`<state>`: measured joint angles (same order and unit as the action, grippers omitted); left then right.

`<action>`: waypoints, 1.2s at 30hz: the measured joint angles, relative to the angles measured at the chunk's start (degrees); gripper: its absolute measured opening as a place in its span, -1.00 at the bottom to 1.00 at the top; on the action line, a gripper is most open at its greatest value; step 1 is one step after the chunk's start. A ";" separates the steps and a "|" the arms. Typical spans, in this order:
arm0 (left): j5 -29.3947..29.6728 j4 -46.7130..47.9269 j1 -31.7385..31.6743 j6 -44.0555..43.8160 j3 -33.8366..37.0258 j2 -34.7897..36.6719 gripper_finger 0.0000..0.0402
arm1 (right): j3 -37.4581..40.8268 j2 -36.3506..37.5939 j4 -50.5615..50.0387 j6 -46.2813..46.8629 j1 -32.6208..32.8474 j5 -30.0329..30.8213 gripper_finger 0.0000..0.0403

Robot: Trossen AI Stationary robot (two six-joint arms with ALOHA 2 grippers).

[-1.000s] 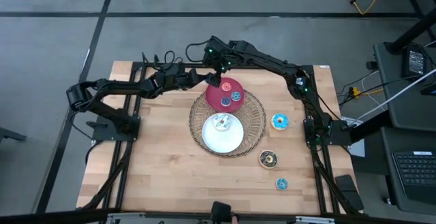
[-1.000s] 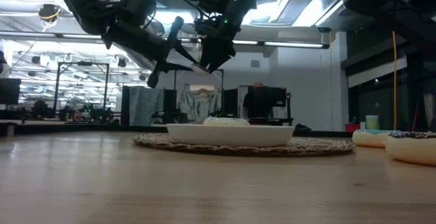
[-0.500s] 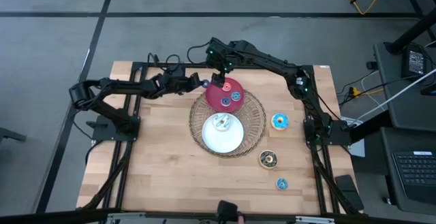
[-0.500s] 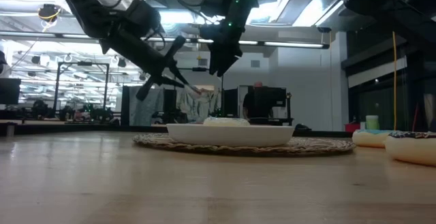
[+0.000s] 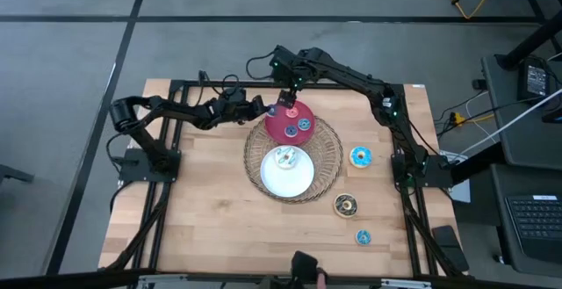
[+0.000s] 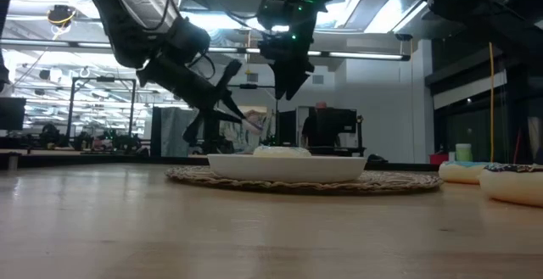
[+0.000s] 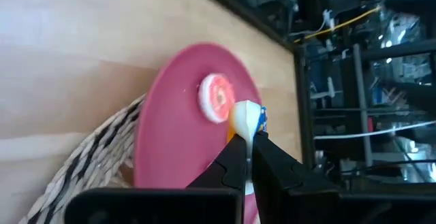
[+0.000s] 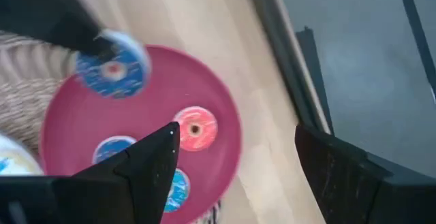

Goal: Pick & Place donuts
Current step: Put the small blue donut on the red plate

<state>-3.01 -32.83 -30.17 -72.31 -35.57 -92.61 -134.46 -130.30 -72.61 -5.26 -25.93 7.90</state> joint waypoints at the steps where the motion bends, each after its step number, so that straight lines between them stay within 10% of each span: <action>1: -0.23 0.03 0.04 -0.04 -0.27 -0.73 -0.97 | 0.00 0.00 0.00 0.30 -0.31 0.18 0.45; 36: -4.38 5.45 -0.36 0.73 -6.79 -9.62 -0.97 | -0.01 0.00 1.25 0.11 -1.47 0.04 0.45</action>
<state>-7.39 -27.38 -30.53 -71.58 -42.36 -102.24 -134.47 -130.30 -71.37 -5.15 -27.40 7.94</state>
